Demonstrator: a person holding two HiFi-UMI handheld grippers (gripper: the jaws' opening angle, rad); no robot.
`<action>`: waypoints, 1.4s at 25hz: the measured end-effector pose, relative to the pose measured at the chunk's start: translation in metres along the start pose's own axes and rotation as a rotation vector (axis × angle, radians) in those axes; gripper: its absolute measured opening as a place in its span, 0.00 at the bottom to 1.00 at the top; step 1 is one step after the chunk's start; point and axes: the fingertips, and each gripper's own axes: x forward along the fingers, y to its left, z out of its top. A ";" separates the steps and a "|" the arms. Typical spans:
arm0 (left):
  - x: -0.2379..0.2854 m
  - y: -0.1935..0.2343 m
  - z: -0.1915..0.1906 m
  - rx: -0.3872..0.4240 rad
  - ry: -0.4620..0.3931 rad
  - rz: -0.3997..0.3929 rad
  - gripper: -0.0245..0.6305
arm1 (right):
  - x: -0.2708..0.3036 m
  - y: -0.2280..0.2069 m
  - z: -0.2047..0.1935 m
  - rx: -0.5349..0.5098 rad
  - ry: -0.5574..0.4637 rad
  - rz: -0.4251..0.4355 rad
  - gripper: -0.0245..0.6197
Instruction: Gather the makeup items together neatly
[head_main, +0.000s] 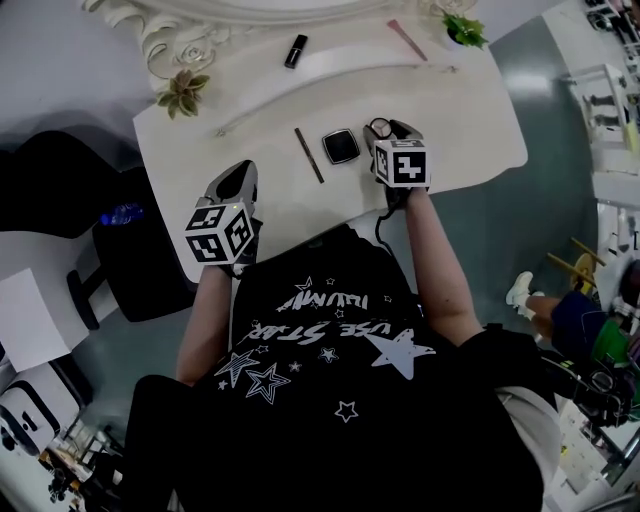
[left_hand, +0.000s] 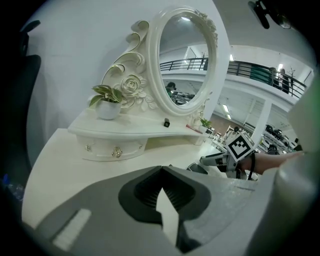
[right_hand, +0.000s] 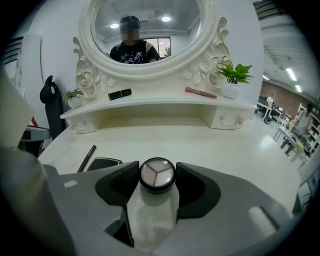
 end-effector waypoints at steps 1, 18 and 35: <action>-0.001 0.002 -0.001 -0.002 -0.001 0.000 0.04 | 0.000 -0.001 -0.002 -0.003 0.007 -0.008 0.44; -0.014 0.013 -0.003 -0.021 -0.010 0.026 0.04 | 0.005 -0.004 -0.010 0.011 0.045 -0.037 0.45; -0.019 0.019 0.006 -0.027 -0.050 0.007 0.04 | -0.023 0.010 0.028 0.019 -0.067 -0.008 0.62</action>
